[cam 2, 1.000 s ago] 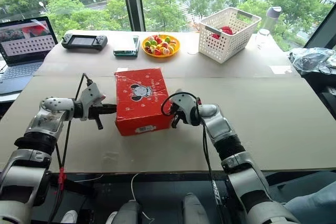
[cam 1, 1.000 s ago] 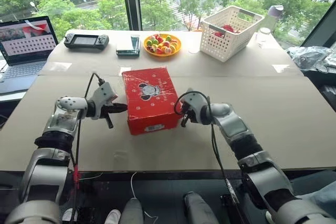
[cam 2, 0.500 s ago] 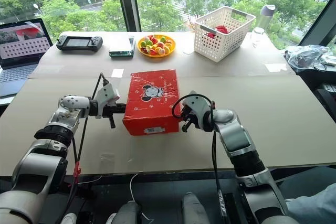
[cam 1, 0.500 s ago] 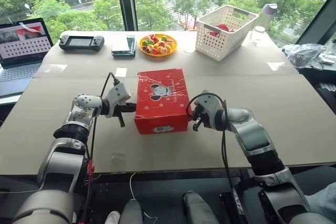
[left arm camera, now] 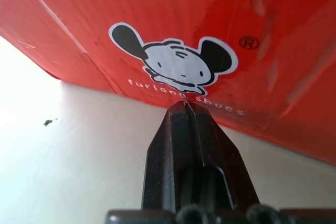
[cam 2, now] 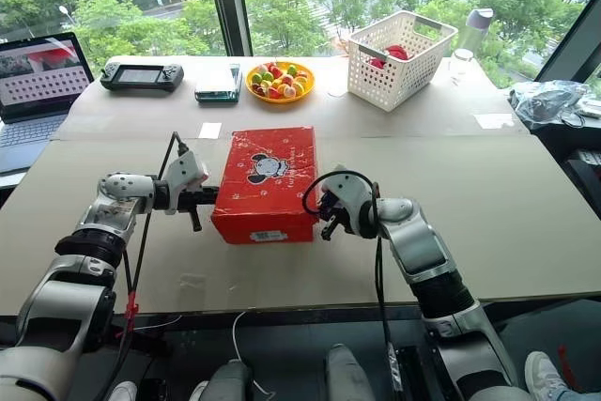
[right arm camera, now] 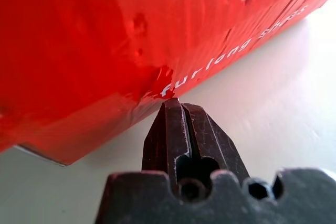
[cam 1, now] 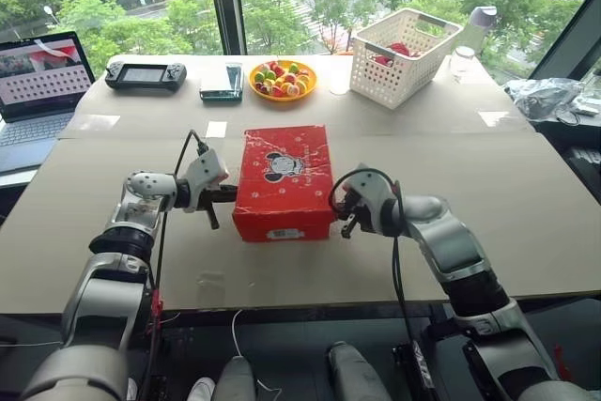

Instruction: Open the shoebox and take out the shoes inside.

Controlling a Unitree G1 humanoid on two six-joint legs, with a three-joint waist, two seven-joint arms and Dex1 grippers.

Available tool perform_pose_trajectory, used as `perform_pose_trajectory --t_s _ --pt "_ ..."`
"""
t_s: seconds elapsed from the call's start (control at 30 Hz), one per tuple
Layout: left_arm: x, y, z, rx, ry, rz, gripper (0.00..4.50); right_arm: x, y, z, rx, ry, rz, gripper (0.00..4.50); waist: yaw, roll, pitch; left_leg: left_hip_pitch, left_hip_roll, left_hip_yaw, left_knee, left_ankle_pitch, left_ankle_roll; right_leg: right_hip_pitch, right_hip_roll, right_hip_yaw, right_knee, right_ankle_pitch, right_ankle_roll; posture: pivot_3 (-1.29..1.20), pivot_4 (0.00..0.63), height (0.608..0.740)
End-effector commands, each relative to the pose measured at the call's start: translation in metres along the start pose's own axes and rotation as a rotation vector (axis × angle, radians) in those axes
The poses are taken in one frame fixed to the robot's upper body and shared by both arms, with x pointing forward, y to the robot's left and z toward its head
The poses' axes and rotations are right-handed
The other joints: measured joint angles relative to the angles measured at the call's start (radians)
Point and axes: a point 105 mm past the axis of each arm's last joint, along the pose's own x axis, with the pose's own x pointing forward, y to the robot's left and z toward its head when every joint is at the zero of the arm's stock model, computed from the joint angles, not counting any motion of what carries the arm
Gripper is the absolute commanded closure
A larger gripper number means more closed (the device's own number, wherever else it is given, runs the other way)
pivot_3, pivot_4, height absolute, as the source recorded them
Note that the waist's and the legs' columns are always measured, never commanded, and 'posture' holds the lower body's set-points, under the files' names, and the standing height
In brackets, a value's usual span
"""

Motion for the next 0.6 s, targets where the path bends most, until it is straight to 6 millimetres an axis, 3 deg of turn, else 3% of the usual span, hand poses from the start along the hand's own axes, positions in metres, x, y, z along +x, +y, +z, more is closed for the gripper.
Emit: perform_pose_trajectory --t_s 0.03,0.23,0.37,0.47,0.6 --pt "-0.018 0.002 0.009 -0.033 -0.073 0.041 4.5 -0.011 -0.017 -0.008 -0.025 0.011 -0.054 4.48 0.0 0.0 0.0 0.0 0.0 0.0 0.0 0.0 0.0 0.0 0.0 0.0 0.0 0.0 0.0 0.0 0.15 0.74" --pt "-0.059 0.002 -0.003 -0.116 -0.091 0.138 4.5 -0.024 -0.021 -0.013 0.006 -0.001 -0.057 4.48 -0.002 0.0 0.0 0.003 0.0 0.0 0.0 0.0 0.0 0.001 0.0 0.0 0.001 0.0 0.0 0.0 0.15 0.74" --pt "-0.096 -0.008 0.013 -0.176 -0.205 0.209 4.5 -0.029 -0.022 -0.015 0.038 -0.016 -0.037 4.48 -0.002 0.0 0.0 0.003 0.001 0.0 0.0 0.0 0.0 0.002 0.0 0.0 0.0 0.0 0.0 0.0 0.15 0.74" --pt "-0.11 -0.037 0.026 -0.23 -0.3 0.239 4.5 -0.03 -0.021 -0.014 0.048 -0.036 -0.007 4.48 -0.002 0.0 0.0 0.003 0.001 0.0 0.0 0.0 0.0 0.001 0.0 0.0 0.0 0.0 0.0 0.0 0.15 0.74" --pt "-0.108 -0.094 0.032 -0.273 -0.341 0.268 4.5 -0.028 -0.012 -0.007 0.052 -0.074 0.071 4.48 -0.003 0.0 0.0 0.004 0.001 0.001 -0.001 0.0 0.0 0.003 -0.001 0.001 -0.002 0.0 -0.001 0.0 0.15 0.74"
